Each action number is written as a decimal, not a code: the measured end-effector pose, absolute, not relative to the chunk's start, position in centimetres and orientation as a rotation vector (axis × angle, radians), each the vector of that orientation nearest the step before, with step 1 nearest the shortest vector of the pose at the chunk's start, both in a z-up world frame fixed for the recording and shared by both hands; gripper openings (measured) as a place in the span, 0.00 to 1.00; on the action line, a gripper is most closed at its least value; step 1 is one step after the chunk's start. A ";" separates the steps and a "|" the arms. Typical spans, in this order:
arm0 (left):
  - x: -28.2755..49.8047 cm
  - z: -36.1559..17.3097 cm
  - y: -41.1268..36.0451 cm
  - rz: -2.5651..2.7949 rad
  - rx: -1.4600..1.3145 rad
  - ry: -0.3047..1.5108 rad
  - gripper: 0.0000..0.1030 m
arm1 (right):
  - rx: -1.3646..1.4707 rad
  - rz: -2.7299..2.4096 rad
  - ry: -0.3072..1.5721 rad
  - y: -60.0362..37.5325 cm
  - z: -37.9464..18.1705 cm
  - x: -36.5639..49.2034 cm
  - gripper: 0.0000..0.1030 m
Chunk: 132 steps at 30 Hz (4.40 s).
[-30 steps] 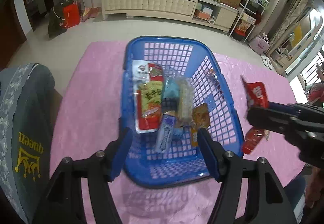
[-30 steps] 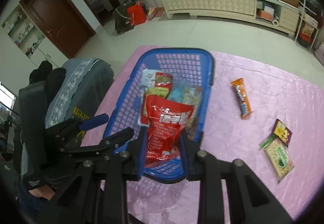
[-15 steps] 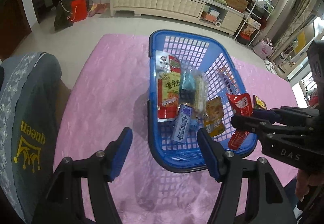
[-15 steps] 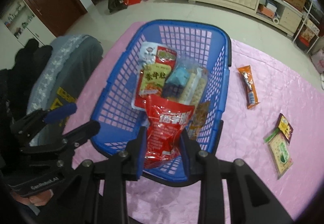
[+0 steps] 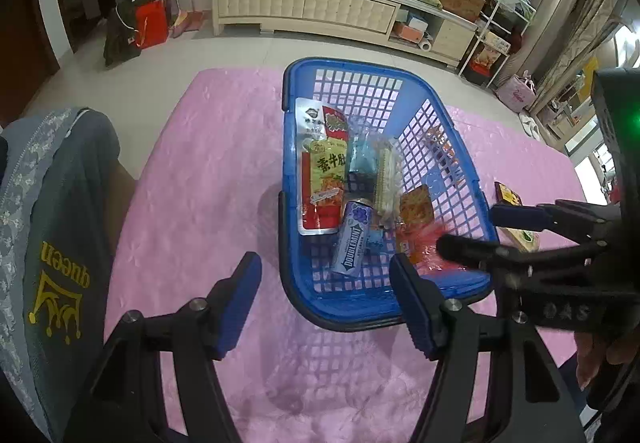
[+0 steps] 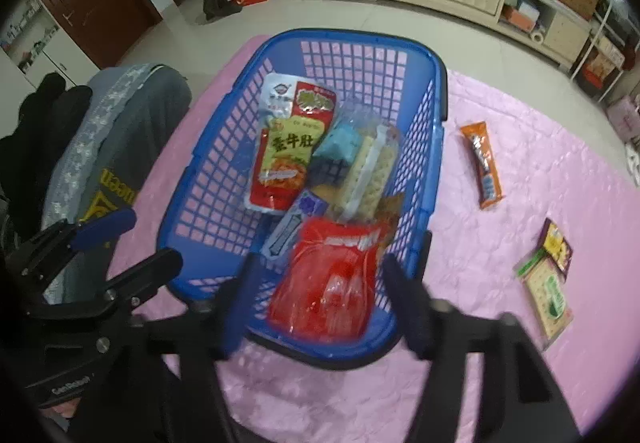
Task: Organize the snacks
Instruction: 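Withdraw both open tools from the basket toward the cracker pack and chip bag, then grasp the green-printed cracker pack with the right gripper and lift it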
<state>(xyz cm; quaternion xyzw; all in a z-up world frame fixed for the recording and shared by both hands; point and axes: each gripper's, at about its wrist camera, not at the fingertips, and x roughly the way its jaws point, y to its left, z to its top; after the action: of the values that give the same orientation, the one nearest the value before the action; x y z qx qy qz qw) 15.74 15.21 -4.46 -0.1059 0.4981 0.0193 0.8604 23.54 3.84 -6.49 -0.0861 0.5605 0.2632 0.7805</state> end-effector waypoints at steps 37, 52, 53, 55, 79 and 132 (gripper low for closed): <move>20.0 -1.1 -5.3 -0.140 0.030 1.024 0.75 | -0.025 0.386 1.099 -18.7 -1.7 23.0 0.81; 24.7 -8.2 -12.5 -0.185 0.119 1.175 0.75 | -0.175 0.363 1.244 -24.0 -10.0 26.5 0.82; 24.9 -9.1 -12.6 -0.183 0.120 1.190 0.75 | -0.176 0.369 1.255 -24.1 -10.6 26.8 0.82; 25.3 -10.5 -12.7 -0.186 0.113 1.218 0.75 | -0.187 0.383 1.269 -24.1 -11.7 27.4 0.82; 27.3 -17.3 -10.4 -0.140 0.044 1.341 0.75 | -0.363 0.509 1.275 -20.7 -20.6 31.8 0.82; 39.9 -15.1 -7.1 0.133 -0.081 1.292 0.74 | -0.074 0.341 1.174 -23.4 -15.5 35.9 0.64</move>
<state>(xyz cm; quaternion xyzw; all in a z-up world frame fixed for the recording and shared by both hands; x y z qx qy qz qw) 39.88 -7.13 -15.08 -0.0375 0.6012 0.0621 0.7958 35.92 -23.42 -15.53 -0.0350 0.5511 0.1600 0.8182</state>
